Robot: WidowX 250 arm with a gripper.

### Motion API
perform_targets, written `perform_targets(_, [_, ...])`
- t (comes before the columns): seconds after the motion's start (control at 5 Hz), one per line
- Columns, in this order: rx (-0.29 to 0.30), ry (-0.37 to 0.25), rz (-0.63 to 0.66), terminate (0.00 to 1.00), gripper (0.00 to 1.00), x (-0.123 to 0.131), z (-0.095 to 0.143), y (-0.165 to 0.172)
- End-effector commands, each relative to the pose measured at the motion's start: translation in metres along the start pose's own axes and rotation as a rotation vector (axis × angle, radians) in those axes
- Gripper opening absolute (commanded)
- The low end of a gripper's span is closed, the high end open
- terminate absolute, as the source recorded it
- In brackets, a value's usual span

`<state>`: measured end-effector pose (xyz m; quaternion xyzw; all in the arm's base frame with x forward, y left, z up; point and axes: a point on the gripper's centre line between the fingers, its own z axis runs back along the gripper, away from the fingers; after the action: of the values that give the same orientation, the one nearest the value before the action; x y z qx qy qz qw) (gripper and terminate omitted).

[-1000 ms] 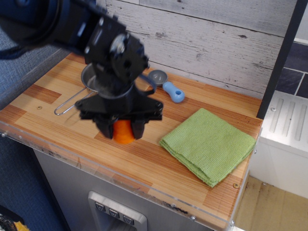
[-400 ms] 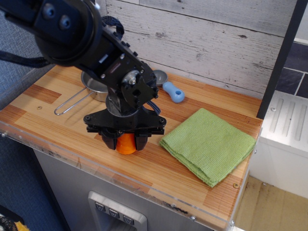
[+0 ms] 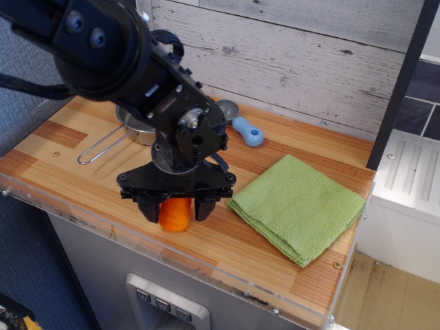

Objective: Move the orange carrot to the front middle edge of counter

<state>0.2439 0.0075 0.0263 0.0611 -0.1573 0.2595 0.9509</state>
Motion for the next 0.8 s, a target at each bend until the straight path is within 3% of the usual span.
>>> perform_targets(0.0, [-0.030, -0.011, 0.007, 0.00, 1.00, 0.002, 0.008, -0.012])
perform_targets(0.2, [-0.067, 0.006, 0.018, 0.00, 1.00, 0.008, 0.012, -0.014])
perform_targets(0.6, [-0.063, -0.030, 0.036, 0.00, 1.00, 0.026, 0.043, -0.016])
